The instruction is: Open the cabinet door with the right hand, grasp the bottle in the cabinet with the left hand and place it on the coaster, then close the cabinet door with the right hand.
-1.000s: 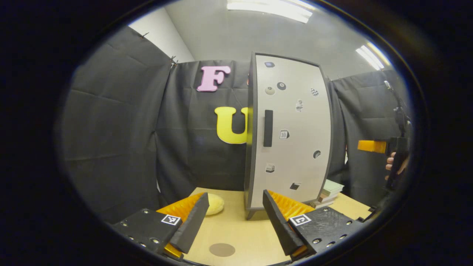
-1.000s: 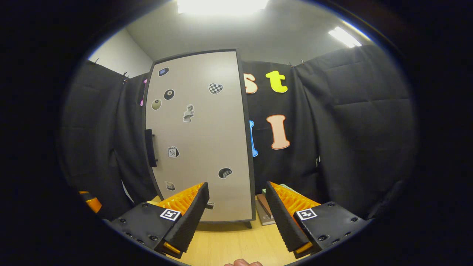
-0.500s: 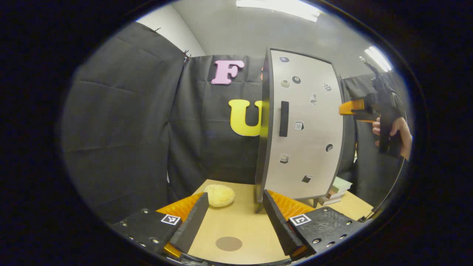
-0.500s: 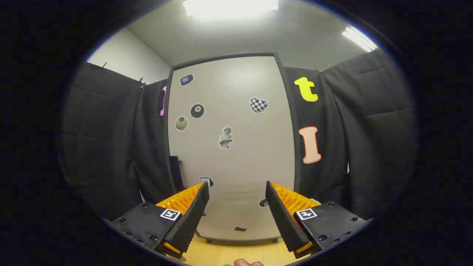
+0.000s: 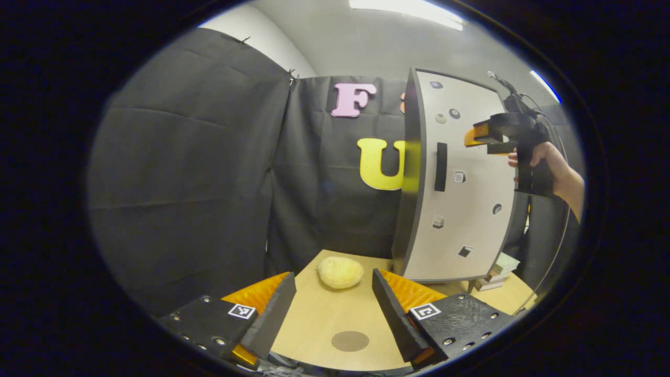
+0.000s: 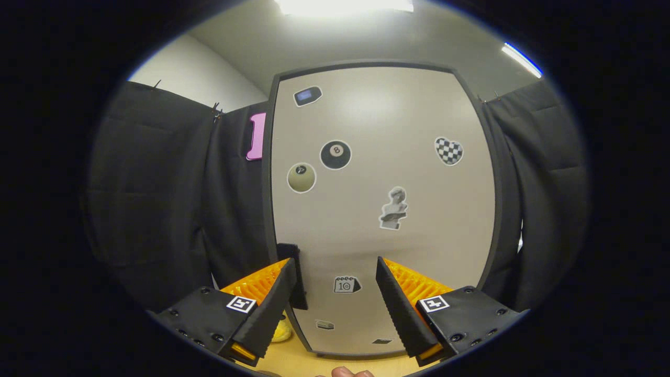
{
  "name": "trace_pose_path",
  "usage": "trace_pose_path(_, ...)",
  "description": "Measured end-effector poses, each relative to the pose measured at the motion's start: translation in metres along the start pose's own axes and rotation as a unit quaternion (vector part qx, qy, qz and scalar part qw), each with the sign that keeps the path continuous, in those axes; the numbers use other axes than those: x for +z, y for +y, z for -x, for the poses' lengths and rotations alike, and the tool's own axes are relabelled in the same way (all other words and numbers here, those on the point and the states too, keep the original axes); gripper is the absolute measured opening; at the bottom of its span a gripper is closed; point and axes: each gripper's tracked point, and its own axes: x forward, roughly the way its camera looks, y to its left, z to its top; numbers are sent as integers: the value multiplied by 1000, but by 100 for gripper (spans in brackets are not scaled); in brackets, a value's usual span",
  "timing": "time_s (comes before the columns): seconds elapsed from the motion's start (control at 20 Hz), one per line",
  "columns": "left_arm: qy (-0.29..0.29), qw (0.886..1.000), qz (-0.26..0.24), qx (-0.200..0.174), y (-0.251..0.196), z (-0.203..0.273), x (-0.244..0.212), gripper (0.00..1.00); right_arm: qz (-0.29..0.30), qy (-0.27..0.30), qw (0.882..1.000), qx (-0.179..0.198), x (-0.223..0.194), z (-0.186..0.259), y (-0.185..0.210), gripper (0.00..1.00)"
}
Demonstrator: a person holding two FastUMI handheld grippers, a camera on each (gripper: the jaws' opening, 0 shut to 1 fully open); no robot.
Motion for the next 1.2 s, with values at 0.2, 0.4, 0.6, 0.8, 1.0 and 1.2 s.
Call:
trace_pose_path(0.2, 9, 1000, 2, 26, 25, -5, -5, 91, 5, 17, 1000, 6, -17, -30, 20, 98)
trace_pose_path(0.4, 13, 999, 12, 41, 39, -8, -8, 88, 18, 25, 1000, 4, -30, -53, 34, 98)
trace_pose_path(0.6, 18, 999, 16, 44, 39, -10, -11, 89, 21, 40, 999, -13, -42, -68, 37, 98)
trace_pose_path(0.8, 24, 998, 18, 51, 41, -11, -15, 90, 32, 65, 997, -10, -57, -79, 45, 96)
trace_pose_path(1.0, 27, 998, 23, 55, 43, -11, -17, 91, 23, 88, 996, 1, -71, -83, 51, 55)
trace_pose_path(1.2, 33, 997, 17, 63, 44, -12, -19, 91, 20, 107, 994, -5, -79, -81, 53, 33)
